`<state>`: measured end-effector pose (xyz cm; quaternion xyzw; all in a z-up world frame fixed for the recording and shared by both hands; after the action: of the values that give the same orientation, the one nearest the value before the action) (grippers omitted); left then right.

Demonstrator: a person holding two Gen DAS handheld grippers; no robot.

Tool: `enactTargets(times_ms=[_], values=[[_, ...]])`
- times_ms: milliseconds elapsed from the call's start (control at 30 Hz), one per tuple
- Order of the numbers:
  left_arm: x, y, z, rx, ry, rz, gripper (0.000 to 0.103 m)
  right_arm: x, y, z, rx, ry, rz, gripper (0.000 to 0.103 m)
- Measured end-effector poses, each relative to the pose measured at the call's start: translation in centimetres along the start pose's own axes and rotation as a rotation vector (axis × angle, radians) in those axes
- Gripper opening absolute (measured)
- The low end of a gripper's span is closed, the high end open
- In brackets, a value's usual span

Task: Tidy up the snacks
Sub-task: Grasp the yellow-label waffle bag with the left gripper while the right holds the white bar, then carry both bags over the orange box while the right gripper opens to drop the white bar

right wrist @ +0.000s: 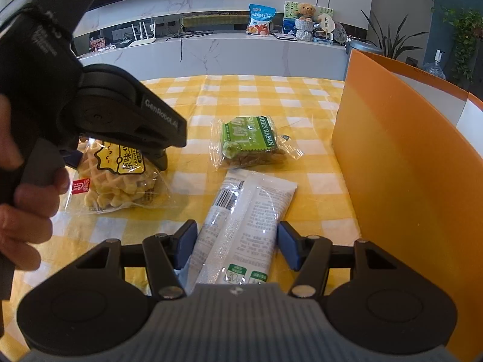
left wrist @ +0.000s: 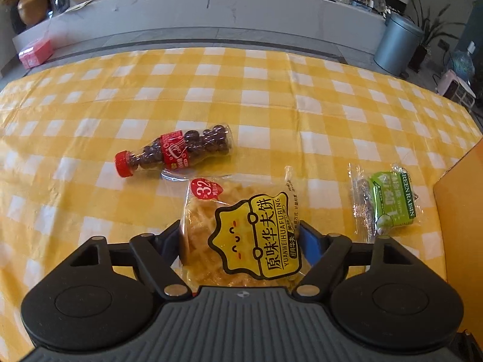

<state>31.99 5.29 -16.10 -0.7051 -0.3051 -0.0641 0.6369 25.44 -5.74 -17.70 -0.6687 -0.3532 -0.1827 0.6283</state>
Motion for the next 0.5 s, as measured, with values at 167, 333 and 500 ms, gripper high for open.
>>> enactTargets(times_ms=[167,333,500], values=[[0.0,-1.7,0.3,-0.022,0.009,-0.064,0.086,0.0,0.0,-0.2,0.001,0.015,-0.005,0.056],[-0.1,-4.5,1.4,-0.110,-0.060,-0.130,0.086,0.0,-0.1,0.0,-0.018,0.017,-0.013,0.054],[-0.3,-6.7,0.7,-0.262,-0.098,-0.152,0.086,0.1,-0.4,0.2,-0.010,0.017,-0.016,0.053]])
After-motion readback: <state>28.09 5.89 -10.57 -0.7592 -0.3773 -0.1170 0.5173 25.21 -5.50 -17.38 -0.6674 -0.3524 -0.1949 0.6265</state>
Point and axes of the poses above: each gripper's, at about its wrist camera, not at the fingertips, and y roughly the way its jaws point, z to its left, x to its top, the point moved 7 cm from there along y, roughly the way its jaws point, and after that the axes turned 12 degrees about -y, right-handed, at the moved point
